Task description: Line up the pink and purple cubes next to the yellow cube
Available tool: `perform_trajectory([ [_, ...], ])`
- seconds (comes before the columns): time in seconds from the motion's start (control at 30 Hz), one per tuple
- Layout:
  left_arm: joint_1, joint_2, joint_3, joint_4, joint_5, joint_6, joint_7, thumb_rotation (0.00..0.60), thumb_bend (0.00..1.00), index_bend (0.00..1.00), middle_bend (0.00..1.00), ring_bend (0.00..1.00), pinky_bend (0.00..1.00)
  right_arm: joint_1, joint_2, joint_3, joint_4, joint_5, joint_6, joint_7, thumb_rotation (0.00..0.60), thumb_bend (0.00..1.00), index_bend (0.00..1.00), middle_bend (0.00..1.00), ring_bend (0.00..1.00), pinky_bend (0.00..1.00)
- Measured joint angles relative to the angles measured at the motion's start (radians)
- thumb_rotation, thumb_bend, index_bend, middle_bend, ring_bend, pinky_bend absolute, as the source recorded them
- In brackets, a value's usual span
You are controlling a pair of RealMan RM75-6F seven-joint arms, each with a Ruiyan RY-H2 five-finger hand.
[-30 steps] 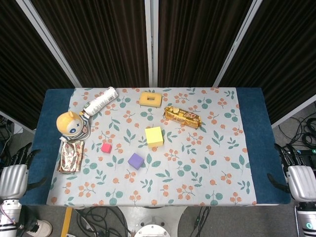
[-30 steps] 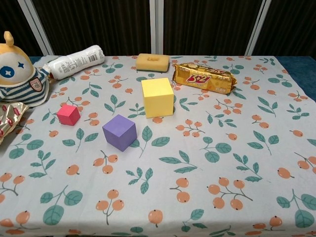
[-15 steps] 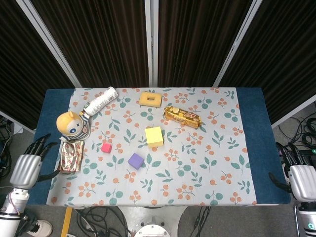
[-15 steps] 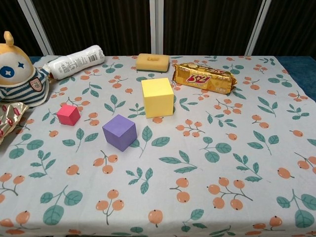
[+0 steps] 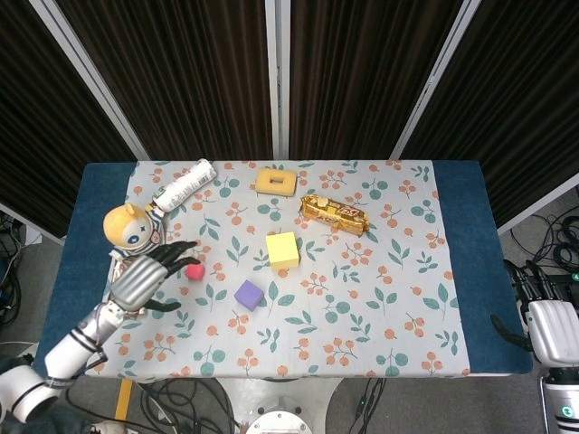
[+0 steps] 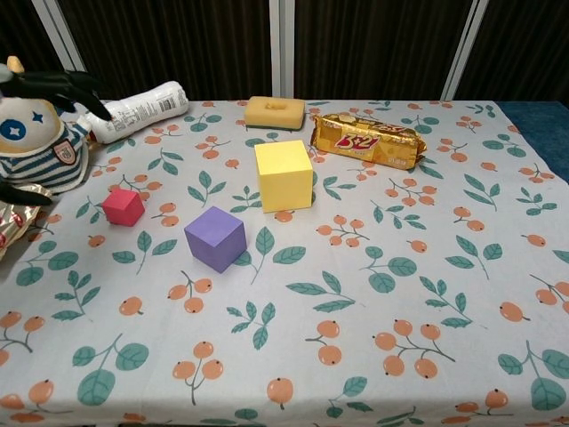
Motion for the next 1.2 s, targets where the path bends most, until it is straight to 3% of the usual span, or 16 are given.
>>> perform_trajectory([
  [0.27,-0.143,-0.126,-0.004,0.046,-0.039,-0.188,0.066,0.6,0.16,0.29,0.17,0.11,0.15,-0.002,0.0,0.001,0.005,0.009,-0.003,0.005,0.6,0.17,0.04,0.16,0.03,0.13],
  [0.57,-0.219,-0.201,-0.028,0.073,-0.161,-0.302,0.13,0.6,0.22,0.29,0.17,0.11,0.15,-0.006,0.003,0.0,0.01,0.014,-0.001,0.015,0.6,0.17,0.04,0.16,0.03,0.13],
  [1.2,-0.261,-0.307,-0.042,0.099,-0.333,-0.35,0.262,0.6,0.24,0.44,0.17,0.11,0.15,-0.015,-0.001,-0.003,0.032,0.017,0.001,0.039,0.6,0.17,0.04,0.16,0.03,0.13],
])
